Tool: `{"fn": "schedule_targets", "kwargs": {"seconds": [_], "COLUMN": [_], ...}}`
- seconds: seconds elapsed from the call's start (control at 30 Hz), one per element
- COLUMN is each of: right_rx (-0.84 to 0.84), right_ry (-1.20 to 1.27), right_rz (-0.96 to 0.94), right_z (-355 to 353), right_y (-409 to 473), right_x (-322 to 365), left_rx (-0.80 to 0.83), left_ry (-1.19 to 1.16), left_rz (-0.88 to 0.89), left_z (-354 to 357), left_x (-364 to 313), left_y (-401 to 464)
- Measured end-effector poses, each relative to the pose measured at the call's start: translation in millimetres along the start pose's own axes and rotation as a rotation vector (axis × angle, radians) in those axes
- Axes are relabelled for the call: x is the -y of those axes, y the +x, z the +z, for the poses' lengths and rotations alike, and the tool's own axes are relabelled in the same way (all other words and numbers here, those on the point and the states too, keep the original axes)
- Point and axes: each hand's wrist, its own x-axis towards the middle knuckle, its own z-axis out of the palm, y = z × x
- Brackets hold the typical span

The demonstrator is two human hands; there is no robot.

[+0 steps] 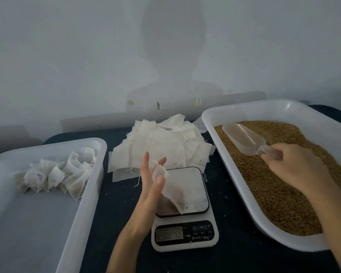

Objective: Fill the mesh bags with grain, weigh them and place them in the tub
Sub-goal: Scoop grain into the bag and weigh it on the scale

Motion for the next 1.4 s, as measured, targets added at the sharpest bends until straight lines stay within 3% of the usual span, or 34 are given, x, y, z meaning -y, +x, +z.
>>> {"fn": "schedule_targets", "kwargs": {"seconds": [0.17,0.23,0.4,0.57,0.73,0.97,1.1,1.4], "right_rx": [-0.002,-0.018,0.065,0.068,0.091,0.074,0.009,0.065], "right_ry": [-0.158,-0.191,-0.189,-0.172,-0.164,-0.192,-0.208,-0.237], "right_rz": [0.065,0.08,0.071,0.077,0.082,0.106,0.111,0.094], "right_z": [-6.7,-8.0,-1.8,-1.9,-2.2,-0.8,0.6,2.5], "right_y": [0.9,0.7,-3.9,-3.6,-5.0,-4.3,-3.5,-3.6], "right_x": [-0.1,1.4,5.2,2.8,2.6,1.8,0.2,-0.8], "left_rx": [0.01,0.105,0.045,-0.179,-0.463,-0.723,-0.77,-0.794], "left_ry": [0.083,0.199,0.218,0.185,0.019,-0.065,-0.059,-0.039], "left_rz": [-0.011,-0.029,-0.056,-0.056,0.09,0.229,0.25,0.254], "left_z": [14.8,25.4,10.5,-6.9,-23.3,-45.0,-47.2,-48.0], "left_x": [-6.3,-14.7,-8.5,-1.5,-11.9,-19.1,-16.4,-14.8], "left_y": [3.5,6.9,10.5,6.8,2.2,-7.0,-8.7,-11.3]}}
